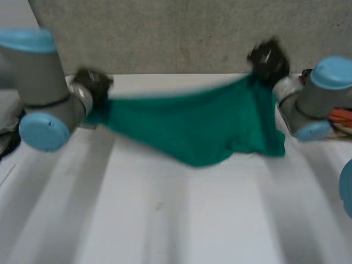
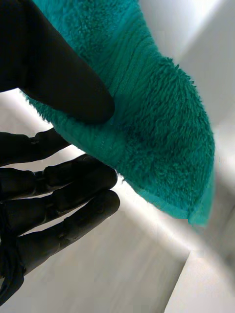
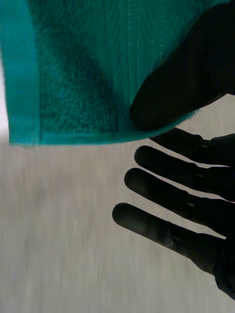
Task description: Fold the laundry.
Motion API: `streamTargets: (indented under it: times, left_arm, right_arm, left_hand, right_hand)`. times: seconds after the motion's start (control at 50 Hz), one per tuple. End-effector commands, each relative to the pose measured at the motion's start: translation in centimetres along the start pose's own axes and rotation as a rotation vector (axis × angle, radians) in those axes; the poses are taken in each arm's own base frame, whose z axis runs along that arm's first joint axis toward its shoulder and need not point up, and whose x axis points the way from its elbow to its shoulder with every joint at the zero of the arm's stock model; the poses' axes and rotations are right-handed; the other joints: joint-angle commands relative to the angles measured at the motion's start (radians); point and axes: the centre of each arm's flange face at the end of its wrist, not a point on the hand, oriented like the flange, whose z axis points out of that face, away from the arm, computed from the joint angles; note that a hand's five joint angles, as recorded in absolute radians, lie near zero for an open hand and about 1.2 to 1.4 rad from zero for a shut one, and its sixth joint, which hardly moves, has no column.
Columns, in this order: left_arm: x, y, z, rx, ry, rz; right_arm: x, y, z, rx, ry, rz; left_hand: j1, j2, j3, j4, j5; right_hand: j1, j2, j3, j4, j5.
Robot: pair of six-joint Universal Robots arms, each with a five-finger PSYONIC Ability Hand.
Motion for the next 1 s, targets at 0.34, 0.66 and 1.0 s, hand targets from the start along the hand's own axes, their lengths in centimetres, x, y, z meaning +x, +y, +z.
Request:
streamTargets:
  times: [0.34, 0.66, 1.0]
  left_arm:
    - [-5.5, -5.4, -0.2, 0.409, -0.345, -0.138]
    - [1.7, 10.4, 2.7, 0.080, -0.081, 0.096]
    - [-0.7, 12.9, 2.1, -0.078, 0.024, 0.053]
  right_arm:
    - [8.0, -6.8, -2.2, 0.244, 0.228, 0.205]
    - [-5.0, 3.1, -11.2, -0.285, -0.274, 0.282]
    - [-3.8, 3.3, -11.7, -0.359, -0.294, 0.268]
  left_hand:
    - [0.247, 0.203, 0.209, 0.202, 0.238]
    - [0.247, 0.203, 0.209, 0.202, 0.238]
    - [-0.528, -0.572, -0.565, -0.573, -0.537]
  right_hand:
    - [0.263, 0.219, 0.210, 0.201, 0.238]
    - [0.263, 0.219, 0.210, 0.201, 0.238]
    - [0.263, 0.219, 0.210, 0.201, 0.238]
